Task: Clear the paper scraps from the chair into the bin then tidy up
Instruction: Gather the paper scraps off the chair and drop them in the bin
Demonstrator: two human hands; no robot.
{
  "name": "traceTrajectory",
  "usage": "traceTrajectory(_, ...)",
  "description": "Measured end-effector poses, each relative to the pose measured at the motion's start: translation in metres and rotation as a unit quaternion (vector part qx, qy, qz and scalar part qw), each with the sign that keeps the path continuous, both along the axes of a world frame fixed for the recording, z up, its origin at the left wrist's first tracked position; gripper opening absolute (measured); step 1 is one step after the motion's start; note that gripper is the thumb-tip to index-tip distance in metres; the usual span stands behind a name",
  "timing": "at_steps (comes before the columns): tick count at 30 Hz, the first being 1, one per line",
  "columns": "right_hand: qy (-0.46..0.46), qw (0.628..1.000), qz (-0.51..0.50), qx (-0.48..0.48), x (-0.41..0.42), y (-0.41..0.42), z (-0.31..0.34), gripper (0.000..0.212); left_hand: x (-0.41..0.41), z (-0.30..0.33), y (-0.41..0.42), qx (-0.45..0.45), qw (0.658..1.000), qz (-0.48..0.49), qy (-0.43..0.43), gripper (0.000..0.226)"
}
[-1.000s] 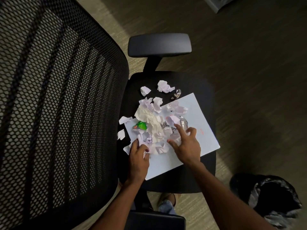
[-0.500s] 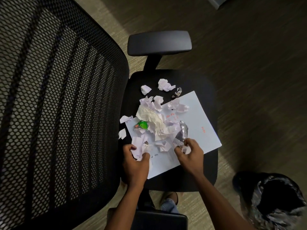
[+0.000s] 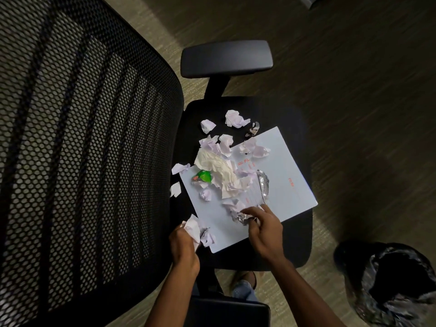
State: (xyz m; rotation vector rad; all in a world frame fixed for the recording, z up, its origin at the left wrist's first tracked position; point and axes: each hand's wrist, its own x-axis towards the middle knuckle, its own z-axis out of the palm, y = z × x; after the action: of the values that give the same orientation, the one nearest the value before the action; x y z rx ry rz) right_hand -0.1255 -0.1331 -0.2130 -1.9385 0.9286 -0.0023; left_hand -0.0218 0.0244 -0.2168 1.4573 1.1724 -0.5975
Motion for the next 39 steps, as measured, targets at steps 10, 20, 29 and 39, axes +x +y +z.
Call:
traceTrajectory(10,0.116,0.962,0.217,-0.121,0.023,0.024,-0.024,0.036,-0.004,0.011,-0.009,0.009,0.998,-0.066,0.021,0.036)
traceTrajectory(20,0.081,0.994,-0.056,0.045,0.029,0.037,-0.019,0.017,0.020,0.002,-0.025,0.042,0.972,-0.220,-0.073,0.040)
traceTrajectory(29,0.027,0.827,-0.313,0.467,0.046,0.053,0.007,0.030,0.014,-0.003,-0.036,-0.059,0.988,-0.139,0.022,0.034)
traceTrajectory(39,-0.112,0.785,-0.344,0.503,0.034,0.037,0.010,0.018,-0.012,0.001,-0.066,-0.200,0.975,-0.091,0.019,0.016)
